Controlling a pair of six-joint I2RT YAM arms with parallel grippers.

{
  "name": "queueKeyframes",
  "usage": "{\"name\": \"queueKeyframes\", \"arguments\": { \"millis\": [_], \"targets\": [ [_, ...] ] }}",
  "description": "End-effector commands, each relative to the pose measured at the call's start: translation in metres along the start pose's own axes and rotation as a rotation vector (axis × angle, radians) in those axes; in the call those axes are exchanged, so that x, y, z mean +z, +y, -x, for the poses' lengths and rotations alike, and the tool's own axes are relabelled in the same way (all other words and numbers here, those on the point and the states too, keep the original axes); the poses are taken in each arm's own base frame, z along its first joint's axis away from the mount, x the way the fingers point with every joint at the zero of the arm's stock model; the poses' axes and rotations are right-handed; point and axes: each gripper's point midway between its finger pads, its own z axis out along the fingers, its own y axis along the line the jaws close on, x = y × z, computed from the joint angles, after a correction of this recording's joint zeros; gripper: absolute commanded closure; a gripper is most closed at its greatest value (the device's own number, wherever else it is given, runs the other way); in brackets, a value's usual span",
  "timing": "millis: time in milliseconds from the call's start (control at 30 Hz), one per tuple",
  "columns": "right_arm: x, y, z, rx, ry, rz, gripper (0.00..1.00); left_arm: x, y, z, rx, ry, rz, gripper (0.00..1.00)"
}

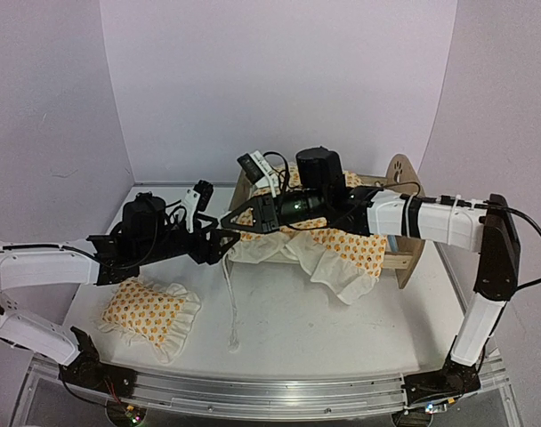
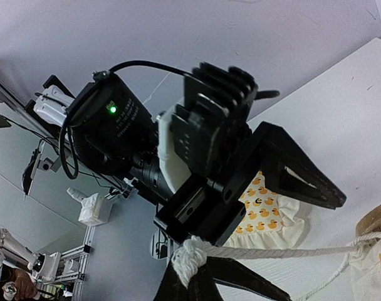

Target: Set up the pet bed

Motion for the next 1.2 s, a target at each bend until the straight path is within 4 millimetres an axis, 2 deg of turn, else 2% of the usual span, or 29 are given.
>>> {"name": "queueKeyframes", "arguments": {
  "millis": [0, 33, 133, 167, 200, 267, 300, 333, 367, 433, 500, 567, 667, 733, 900, 1000, 1167],
  "targets": [
    [-0.008, 0.025, 0.024, -0.031, -0.071, 0.046, 1.0, 0.004, -0.007, 0.067, 0.147, -0.194, 0.004, 0.36],
    [-0.007, 0.025, 0.023, -0.027, -0.069, 0.047, 1.0, 0.005, -0.005, 0.069, 0.151, -0.196, 0.015, 0.49],
    [-0.011, 0.018, 0.023, -0.012, -0.091, -0.008, 1.0, 0.006, 0.002, 0.072, 0.135, -0.202, 0.056, 0.8],
    [-0.014, 0.011, 0.021, -0.004, -0.099, -0.058, 0.97, 0.006, 0.003, 0.072, 0.125, -0.204, 0.065, 0.9],
    [-0.019, 0.001, 0.02, 0.003, -0.116, -0.129, 0.87, 0.005, 0.01, 0.072, 0.105, -0.208, 0.101, 0.98],
    [-0.035, -0.027, 0.009, -0.001, -0.139, -0.308, 0.56, 0.005, 0.013, 0.071, 0.082, -0.206, 0.112, 1.0],
    [-0.044, -0.041, 0.0, -0.014, -0.144, -0.396, 0.47, 0.004, 0.013, 0.072, 0.072, -0.209, 0.113, 1.0],
    [-0.05, -0.055, -0.016, -0.029, -0.126, -0.48, 0.39, 0.003, 0.015, 0.072, 0.054, -0.214, 0.124, 1.0],
    [-0.052, -0.062, -0.023, -0.067, -0.114, -0.539, 0.32, 0.001, 0.017, 0.073, 0.036, -0.219, 0.134, 1.0],
    [-0.044, -0.075, -0.053, -0.117, -0.045, -0.579, 0.25, -0.002, 0.02, 0.074, 0.019, -0.229, 0.15, 1.0],
    [-0.016, -0.082, -0.077, -0.163, 0.008, -0.565, 0.23, -0.005, 0.02, 0.077, 0.007, -0.24, 0.153, 1.0],
    [0.01, -0.088, -0.091, -0.218, 0.026, -0.59, 0.22, -0.008, 0.02, 0.082, -0.008, -0.253, 0.153, 1.0],
    [0.029, -0.113, -0.095, -0.282, -0.009, -0.733, 0.13, -0.01, 0.019, 0.085, -0.027, -0.261, 0.146, 1.0],
    [0.036, -0.132, -0.097, -0.288, -0.045, -0.807, 0.11, -0.011, 0.019, 0.086, -0.046, -0.264, 0.143, 1.0],
    [0.034, -0.174, -0.107, -0.291, -0.135, -0.981, 0.11, -0.01, 0.017, 0.085, -0.072, -0.261, 0.127, 1.0],
    [0.041, -0.189, -0.113, -0.301, -0.152, -1.013, 0.13, -0.009, 0.016, 0.085, -0.083, -0.259, 0.119, 1.0],
    [0.058, -0.206, -0.122, -0.282, -0.164, -1.006, 0.27, -0.011, 0.015, 0.089, -0.099, -0.27, 0.118, 1.0]
  ]
}}
